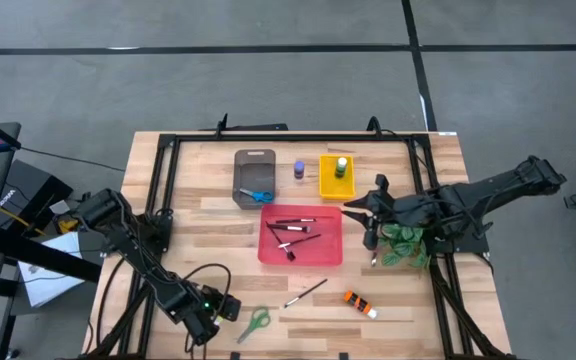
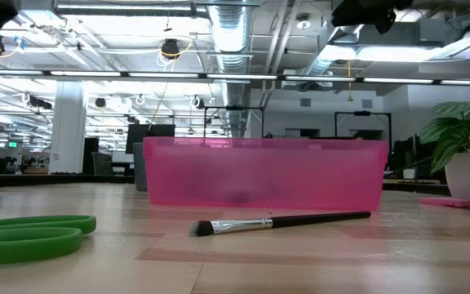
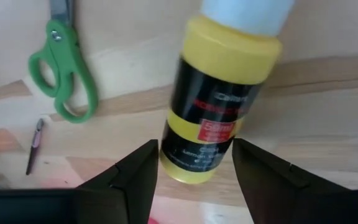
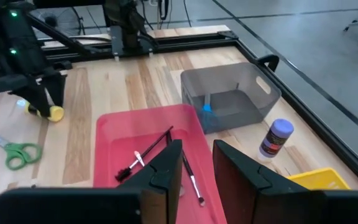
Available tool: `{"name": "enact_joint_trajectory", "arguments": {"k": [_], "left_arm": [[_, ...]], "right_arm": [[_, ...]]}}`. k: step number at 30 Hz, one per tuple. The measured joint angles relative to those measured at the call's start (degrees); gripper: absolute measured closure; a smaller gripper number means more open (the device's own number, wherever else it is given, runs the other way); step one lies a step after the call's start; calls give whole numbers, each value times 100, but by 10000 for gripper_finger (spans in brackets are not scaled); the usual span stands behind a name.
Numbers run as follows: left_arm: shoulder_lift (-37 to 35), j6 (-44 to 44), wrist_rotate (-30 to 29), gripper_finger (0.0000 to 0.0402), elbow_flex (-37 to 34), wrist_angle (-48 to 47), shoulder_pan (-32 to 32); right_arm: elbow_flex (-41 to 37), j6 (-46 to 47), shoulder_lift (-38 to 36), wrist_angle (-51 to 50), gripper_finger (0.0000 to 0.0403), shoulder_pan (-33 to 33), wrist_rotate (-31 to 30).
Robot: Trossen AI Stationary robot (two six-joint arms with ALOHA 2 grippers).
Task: Pick & Place Paint Supplies
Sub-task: Put the yellow paint bottle into the yellow bin
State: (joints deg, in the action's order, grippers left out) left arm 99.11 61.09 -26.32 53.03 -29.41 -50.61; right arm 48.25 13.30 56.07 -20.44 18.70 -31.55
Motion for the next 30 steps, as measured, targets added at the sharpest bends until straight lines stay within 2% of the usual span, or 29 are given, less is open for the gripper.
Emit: {"name": "enact_joint_trajectory", "arguments": {"k": [9,16,19,24,30], "left_arm": [[159,-49,-26,237,-75,-22,-28],[75,-1035,-74,267,-92,-144,-7],[69,-1654,-87,269,-92,-331,4],[-14,-3199,-81,269,-102,-735,225],[-526,-4663,-82,271,-107,-778,665]], "right_arm": [[0,-24,-30,-1,317,199,2],[0,-22,-30,56,317,205,0],[0,11,-30,56,317,207,1],[0,19,-28,162,317,240,2],[0,-118,-26,339,317,360,2]]}}
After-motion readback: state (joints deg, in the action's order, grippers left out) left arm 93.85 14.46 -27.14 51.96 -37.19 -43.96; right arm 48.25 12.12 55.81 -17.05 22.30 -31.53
